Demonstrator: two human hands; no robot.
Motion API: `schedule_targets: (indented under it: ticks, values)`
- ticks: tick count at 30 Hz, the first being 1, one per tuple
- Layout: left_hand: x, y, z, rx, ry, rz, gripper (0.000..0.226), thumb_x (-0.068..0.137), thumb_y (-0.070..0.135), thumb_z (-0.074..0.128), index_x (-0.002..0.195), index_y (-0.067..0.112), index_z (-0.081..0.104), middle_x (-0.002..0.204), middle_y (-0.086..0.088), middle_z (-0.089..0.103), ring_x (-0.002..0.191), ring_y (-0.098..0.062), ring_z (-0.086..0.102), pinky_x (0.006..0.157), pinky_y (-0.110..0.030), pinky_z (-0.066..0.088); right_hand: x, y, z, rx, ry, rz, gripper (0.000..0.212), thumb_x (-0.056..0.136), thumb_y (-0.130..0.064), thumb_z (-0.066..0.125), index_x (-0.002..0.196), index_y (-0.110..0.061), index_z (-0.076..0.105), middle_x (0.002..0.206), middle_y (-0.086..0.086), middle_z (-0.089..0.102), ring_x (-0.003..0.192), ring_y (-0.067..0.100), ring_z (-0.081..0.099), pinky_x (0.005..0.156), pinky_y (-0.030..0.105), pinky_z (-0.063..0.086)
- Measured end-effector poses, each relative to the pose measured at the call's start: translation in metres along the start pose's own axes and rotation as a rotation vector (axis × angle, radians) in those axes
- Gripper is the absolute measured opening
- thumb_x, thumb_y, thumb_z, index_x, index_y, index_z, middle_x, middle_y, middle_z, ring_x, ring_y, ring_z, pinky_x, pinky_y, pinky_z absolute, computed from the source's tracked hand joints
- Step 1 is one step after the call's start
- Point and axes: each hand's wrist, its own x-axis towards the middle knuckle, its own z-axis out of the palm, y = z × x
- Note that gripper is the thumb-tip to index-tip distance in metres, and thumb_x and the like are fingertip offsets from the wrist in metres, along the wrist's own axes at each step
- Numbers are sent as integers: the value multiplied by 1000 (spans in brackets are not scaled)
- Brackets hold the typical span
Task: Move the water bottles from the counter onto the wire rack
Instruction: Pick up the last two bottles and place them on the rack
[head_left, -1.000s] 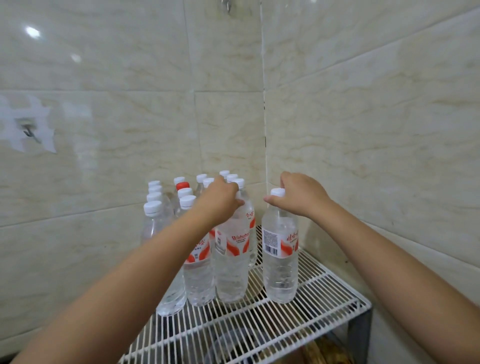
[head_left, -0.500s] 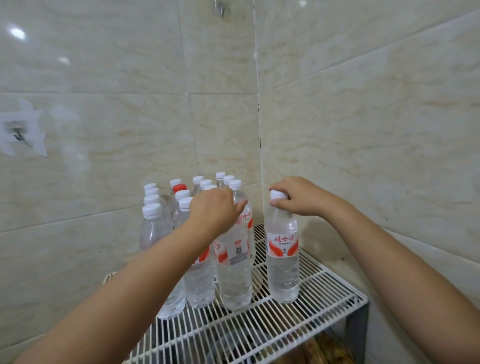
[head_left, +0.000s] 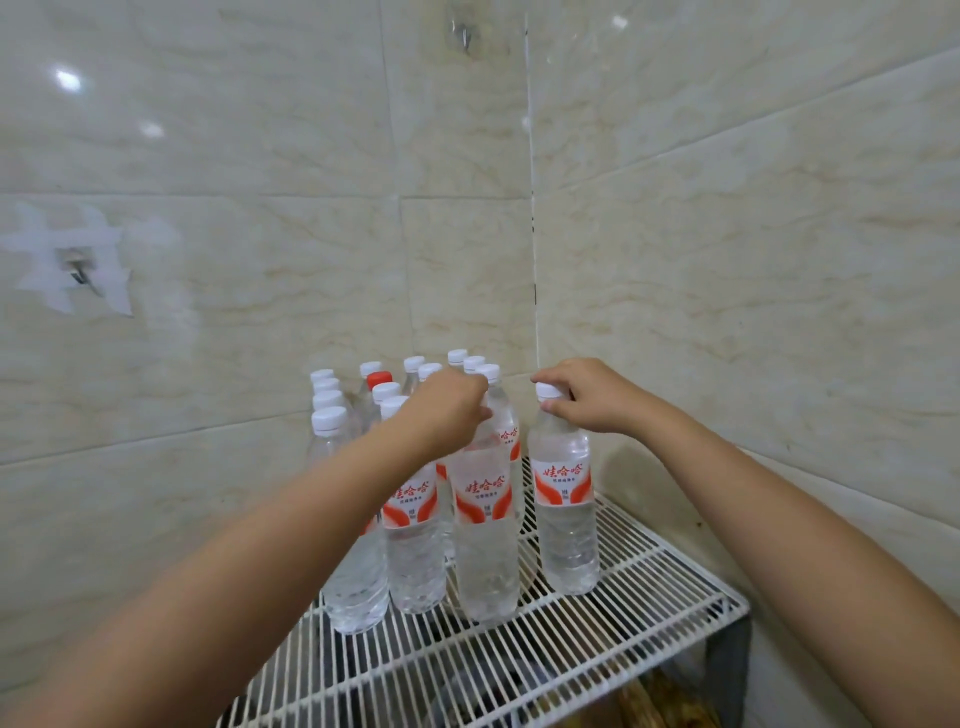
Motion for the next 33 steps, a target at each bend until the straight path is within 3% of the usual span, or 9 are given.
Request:
schedule_targets:
  ticks: [9,13,18,21,24,29,31,33]
  values:
    - [15,-9,10,164,63,-79,30,99,16,39,125,4,46,126,-17,54,116,-30,50,93,-34,41,35,-8,23,97,16,-75,42,91,-10,52,133,-5,45,137,14,50,123,27,47,100,28,35]
    - [17,-12,15,117,73,-82,32,99,19,40,127,3,44,126,-19,54,115,-30,50,91,-35,41,42,-5,34,250,73,-73,39,90,-8,53,129,-6,50,132,14,54,112,22,51,91,22,34]
    - [20,-17,20,48,89,-97,36,97,22,44,129,6,44,126,-17,54,116,-30,50,94,-35,41,39,4,53,490,218,-82,35,89,-3,52,124,-6,54,132,11,53,122,19,48,92,14,32]
    - [21,-19,20,33,74,-94,37,96,23,46,130,8,45,127,-17,53,116,-31,51,93,-35,42,40,6,62,696,220,-80,35,89,4,49,122,-2,54,120,5,53,112,13,48,95,20,38]
    - [21,-20,19,30,65,-92,38,96,25,46,130,10,45,127,-14,53,116,-29,51,92,-36,44,45,6,66,1052,181,2,37,85,16,43,120,5,49,104,5,54,93,13,53,82,21,44]
    - [16,-15,18,3,49,-161,45,96,27,46,135,7,35,126,-15,55,115,-30,52,90,-35,43,53,8,63,1236,86,95,39,84,19,38,121,10,46,84,3,55,74,13,54,59,14,50]
    - [15,-16,17,87,91,-174,43,97,32,41,131,8,37,125,-13,57,116,-29,51,96,-35,39,52,8,64,1259,86,106,38,85,18,38,121,9,46,85,4,56,74,14,55,59,14,50]
    - [14,-23,19,156,164,-182,45,99,37,30,132,8,38,137,-10,49,131,-26,38,112,-40,23,50,9,63,1161,112,84,37,87,13,40,121,5,49,98,8,58,87,20,57,72,19,49]
